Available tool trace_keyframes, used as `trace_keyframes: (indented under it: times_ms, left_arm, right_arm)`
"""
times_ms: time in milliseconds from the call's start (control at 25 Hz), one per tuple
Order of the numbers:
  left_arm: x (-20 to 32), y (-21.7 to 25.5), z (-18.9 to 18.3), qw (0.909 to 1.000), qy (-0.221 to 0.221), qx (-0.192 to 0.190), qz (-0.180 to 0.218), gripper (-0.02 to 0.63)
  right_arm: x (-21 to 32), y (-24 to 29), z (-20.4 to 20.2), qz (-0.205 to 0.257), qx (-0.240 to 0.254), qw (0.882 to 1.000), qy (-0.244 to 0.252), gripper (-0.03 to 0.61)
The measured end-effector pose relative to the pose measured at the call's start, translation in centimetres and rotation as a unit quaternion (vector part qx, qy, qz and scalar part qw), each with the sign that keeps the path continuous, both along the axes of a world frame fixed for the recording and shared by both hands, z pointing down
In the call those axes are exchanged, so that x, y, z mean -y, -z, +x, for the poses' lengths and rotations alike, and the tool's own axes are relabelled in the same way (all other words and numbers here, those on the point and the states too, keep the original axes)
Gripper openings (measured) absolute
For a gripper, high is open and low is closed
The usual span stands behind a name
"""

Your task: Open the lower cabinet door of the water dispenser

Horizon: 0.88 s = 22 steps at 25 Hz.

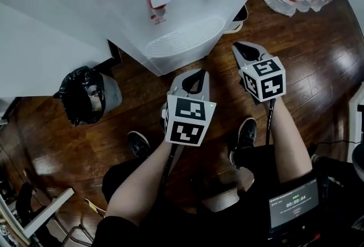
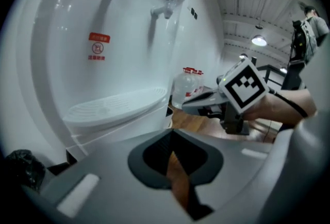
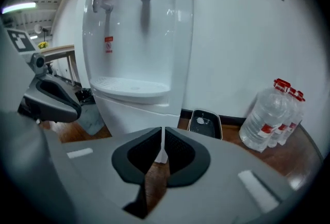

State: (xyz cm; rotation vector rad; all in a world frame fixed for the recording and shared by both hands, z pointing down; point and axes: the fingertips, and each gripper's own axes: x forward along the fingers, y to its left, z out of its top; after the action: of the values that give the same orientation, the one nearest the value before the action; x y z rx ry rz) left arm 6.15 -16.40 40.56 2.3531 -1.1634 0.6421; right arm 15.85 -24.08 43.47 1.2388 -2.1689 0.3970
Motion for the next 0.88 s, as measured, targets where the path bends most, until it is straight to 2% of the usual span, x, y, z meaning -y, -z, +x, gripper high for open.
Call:
trace_keyframes:
  times_ms: [120,200,280,320,400,480,600,680,880]
  left_arm:
    - [0.8,-0.3,0.4,0.9998,-0.015,0.015,0.0,0.02]
    - [1.5,-0.7,0.6,0.9974,-0.038,0.059,0.02,0.02]
    - [2.0,-1.1,0.8,0.989,-0.069,0.121,0.049,0.021]
    - [2.2,-1.4,1.1,0.9861,-0.08,0.136,0.053,0.021]
    - [2.3,-2.0,1.6,0.9882,-0.087,0.122,0.033,0.021]
    - [2.4,-2.4,2.1,0.9909,-0.086,0.102,0.012,0.021]
    - [2.5,-2.6,2.2,0.989,-0.097,0.112,0.008,0.021]
    - [2.4,-2.6,2.3,0.988,-0.104,0.113,0.006,0.021]
    - [2.2,-2.4,3.0,0.9898,-0.113,0.086,-0.008,0.021]
  right_arm:
    - [1.0,-2.1,-0.2,-0.015,-0.044,0.998,0.038,0.124]
    - [2.0,-2.9,-0.2,-0.016,-0.058,0.997,0.049,0.129]
    - [3.1,-3.5,-0.2,-0.013,-0.058,0.997,0.054,0.129]
    - [3.6,-3.7,-0.2,-0.011,-0.053,0.997,0.056,0.129]
    - [4.4,-4.1,-0.7,-0.013,-0.041,0.997,0.068,0.133]
    - [4.6,-4.8,-1.4,-0.026,-0.04,0.995,0.091,0.172]
    - [4.3,-6.4,-1.7,-0.047,-0.07,0.989,0.119,0.218]
    - [4.6,-7.2,-1.4,-0.056,-0.076,0.988,0.119,0.24]
    - [5.2,-7.9,-2.2,-0.067,-0.03,0.991,0.109,0.296]
